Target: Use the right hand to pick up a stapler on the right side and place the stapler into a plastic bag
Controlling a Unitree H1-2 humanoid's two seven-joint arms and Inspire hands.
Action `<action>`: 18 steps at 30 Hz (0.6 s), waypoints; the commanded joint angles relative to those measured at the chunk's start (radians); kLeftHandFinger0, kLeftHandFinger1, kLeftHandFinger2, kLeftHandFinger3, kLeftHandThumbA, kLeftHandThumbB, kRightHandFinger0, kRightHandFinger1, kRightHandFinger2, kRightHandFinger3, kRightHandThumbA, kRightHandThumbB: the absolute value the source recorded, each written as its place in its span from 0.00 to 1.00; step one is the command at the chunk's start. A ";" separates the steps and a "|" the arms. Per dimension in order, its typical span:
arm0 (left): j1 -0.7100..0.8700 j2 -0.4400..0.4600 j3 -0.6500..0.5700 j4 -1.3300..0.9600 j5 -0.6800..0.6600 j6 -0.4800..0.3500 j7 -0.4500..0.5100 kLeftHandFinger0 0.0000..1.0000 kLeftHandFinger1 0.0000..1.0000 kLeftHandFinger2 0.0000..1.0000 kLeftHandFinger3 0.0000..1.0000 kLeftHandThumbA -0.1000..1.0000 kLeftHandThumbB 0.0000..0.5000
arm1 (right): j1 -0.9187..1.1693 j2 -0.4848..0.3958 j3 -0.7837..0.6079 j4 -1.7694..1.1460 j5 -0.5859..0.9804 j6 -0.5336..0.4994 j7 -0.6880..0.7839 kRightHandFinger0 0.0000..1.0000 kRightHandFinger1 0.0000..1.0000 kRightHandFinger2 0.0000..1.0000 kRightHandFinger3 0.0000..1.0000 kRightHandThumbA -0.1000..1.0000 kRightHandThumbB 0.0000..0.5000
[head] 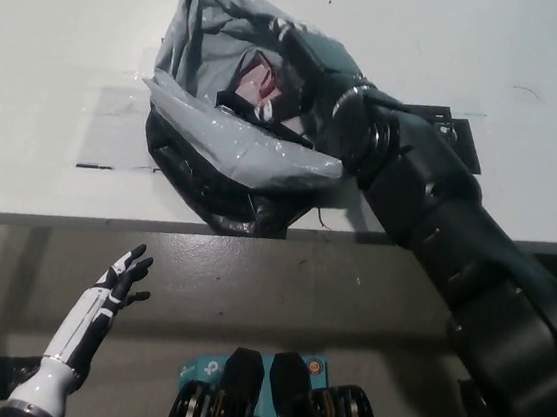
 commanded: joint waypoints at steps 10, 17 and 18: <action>-0.050 0.011 -0.006 -0.017 -0.015 -0.006 -0.021 0.91 1.00 1.00 1.00 1.00 0.46 | -0.065 -0.180 -0.341 -0.869 0.247 0.082 0.126 1.00 1.00 1.00 1.00 0.95 0.81; -0.073 0.007 0.004 -0.015 -0.011 0.008 -0.005 1.00 1.00 1.00 1.00 1.00 0.52 | 0.132 -0.315 -0.505 -1.314 0.345 0.187 0.151 1.00 1.00 1.00 1.00 0.94 0.79; -0.074 0.006 0.005 -0.018 -0.009 0.011 -0.004 1.00 1.00 1.00 1.00 1.00 0.52 | 0.189 -0.330 -0.531 -1.387 0.367 0.193 0.148 1.00 1.00 1.00 1.00 0.95 0.78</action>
